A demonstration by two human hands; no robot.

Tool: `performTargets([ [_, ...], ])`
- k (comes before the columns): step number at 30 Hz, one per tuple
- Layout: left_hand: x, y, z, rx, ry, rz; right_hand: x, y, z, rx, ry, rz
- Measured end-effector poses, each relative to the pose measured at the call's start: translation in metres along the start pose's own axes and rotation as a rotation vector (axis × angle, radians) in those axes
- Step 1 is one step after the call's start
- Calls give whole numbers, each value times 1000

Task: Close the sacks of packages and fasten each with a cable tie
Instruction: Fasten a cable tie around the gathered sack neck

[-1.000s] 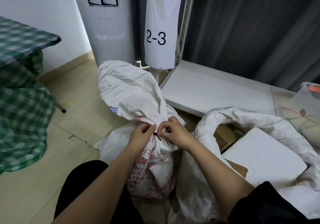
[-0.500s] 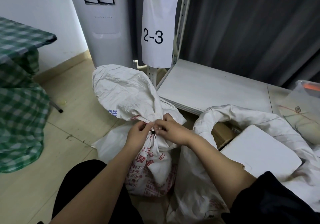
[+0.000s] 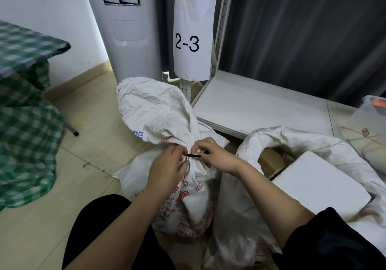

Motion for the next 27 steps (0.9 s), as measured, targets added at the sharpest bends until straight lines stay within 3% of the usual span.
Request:
performTargets([
  [11,0,-4,-3,176,-115,-95,-2,2,4,1,-39,71],
  [18,-5,-5,11,-46,17,-61,-8,7,7,13,-281,122],
  [27,-3,-4,-7,242,-155,-120,-3,0,1,9,-150,74],
])
Point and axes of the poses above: each hand's wrist, its own y-axis away from the middle knuckle, its own x-axis out of the palm, z = x × y, the point moved 5 cm from there along -y, towards the middle knuckle, and after that the axes turned 6 degrees about y, right-handed, at the moved point
